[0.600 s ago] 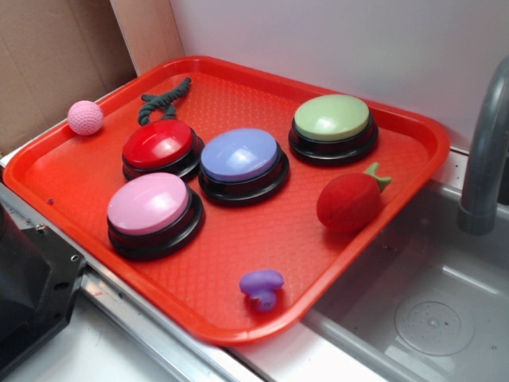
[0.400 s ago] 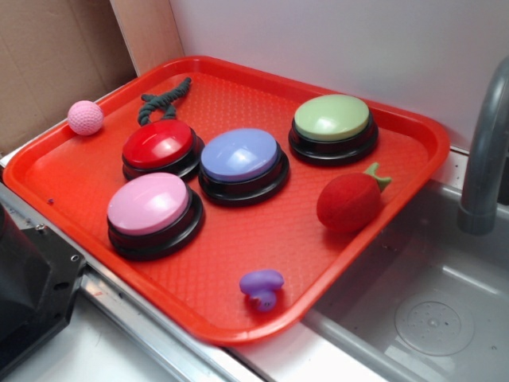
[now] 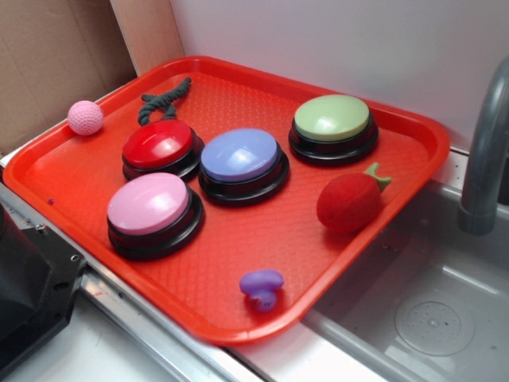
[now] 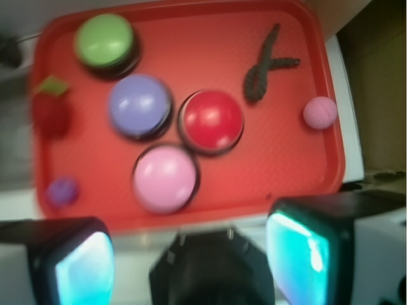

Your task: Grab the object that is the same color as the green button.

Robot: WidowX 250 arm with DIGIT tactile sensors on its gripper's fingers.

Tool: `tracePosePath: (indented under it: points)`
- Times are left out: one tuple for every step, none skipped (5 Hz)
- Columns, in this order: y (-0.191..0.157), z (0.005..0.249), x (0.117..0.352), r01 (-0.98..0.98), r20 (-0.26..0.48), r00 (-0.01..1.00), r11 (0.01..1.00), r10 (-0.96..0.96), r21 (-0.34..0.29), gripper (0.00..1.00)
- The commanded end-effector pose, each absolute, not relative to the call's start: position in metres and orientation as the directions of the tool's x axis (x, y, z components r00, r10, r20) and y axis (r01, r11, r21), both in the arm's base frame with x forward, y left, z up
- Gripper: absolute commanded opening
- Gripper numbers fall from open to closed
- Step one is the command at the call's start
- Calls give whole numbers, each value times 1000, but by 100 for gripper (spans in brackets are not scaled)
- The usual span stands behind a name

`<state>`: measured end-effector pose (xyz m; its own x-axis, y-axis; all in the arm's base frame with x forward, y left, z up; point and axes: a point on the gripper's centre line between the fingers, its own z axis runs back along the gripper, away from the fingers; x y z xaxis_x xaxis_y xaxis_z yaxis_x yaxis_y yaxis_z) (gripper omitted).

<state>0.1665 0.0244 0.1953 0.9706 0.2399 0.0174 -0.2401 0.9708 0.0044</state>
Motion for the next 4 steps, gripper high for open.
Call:
tracePosePath:
  points:
    - [81,147,244,-413,9,910,910,414,-31,100]
    - [121,114,240,-472,1,881,878,473,-81,100]
    - [137,88,235,-466,4,883,877,469,-117,100]
    - [134,56,239,-427,6,899,880,438,-206,100]
